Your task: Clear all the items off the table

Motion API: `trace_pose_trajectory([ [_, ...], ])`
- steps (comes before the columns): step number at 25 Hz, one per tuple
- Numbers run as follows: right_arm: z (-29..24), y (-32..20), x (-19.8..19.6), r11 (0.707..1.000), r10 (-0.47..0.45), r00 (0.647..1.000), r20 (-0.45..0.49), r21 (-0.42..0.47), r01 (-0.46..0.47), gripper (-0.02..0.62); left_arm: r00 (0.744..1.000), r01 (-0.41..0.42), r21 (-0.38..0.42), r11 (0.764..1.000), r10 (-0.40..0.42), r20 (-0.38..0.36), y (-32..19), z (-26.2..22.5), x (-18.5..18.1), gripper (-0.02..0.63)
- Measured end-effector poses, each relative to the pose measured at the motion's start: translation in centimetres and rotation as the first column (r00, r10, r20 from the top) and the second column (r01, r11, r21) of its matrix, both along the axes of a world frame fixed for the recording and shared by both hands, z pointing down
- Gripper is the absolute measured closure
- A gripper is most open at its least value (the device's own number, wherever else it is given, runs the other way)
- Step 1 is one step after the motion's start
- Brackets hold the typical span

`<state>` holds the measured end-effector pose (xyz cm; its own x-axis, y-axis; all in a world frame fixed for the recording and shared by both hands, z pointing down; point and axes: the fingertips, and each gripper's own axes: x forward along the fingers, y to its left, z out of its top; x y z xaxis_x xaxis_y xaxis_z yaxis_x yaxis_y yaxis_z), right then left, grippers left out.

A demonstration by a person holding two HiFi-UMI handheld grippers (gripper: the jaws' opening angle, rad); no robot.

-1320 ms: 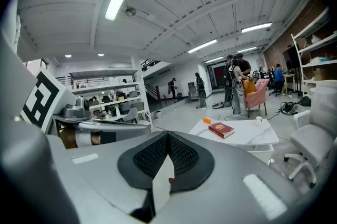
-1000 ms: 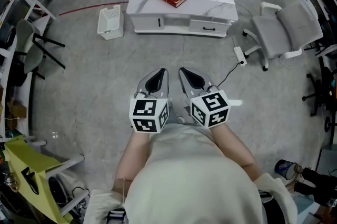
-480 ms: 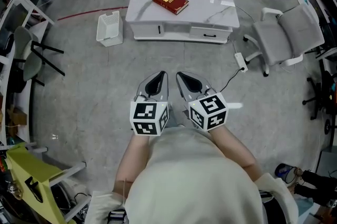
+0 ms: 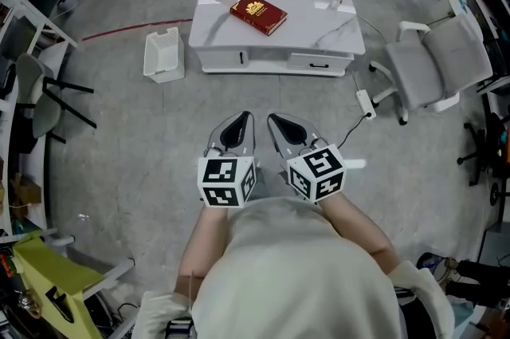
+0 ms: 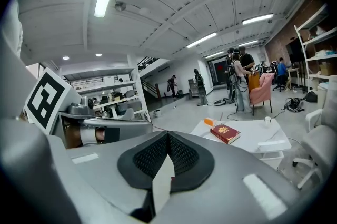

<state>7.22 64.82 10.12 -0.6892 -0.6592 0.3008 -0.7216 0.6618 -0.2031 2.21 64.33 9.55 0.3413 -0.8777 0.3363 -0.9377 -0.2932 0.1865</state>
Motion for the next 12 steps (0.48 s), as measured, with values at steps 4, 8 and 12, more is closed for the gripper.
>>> trace_pose_trajectory([
  [4, -0.5, -2.8, -1.2, 1.0, 0.011, 1.0, -0.008, 0.017, -0.011, 0.597, 1.0, 0.0, -0.005, 1.0, 0.0, 0.0, -2.8, -0.3, -1.6, 0.597],
  [8, -1.2, -5.9, -2.4, 0.999, 0.031, 0.999, -0.004, 0.025, -0.031, 0.597, 1.0, -0.006, 0.0, 1.0, 0.006, 0.0, -5.7, -0.9, -3.1, 0.597],
  [12, -1.5, -8.6, -3.7, 0.999, 0.045, 0.999, 0.003, 0.023, -0.045, 0.597, 1.0, -0.015, -0.004, 1.0, 0.015, 0.004, -8.4, -1.1, -4.3, 0.597],
])
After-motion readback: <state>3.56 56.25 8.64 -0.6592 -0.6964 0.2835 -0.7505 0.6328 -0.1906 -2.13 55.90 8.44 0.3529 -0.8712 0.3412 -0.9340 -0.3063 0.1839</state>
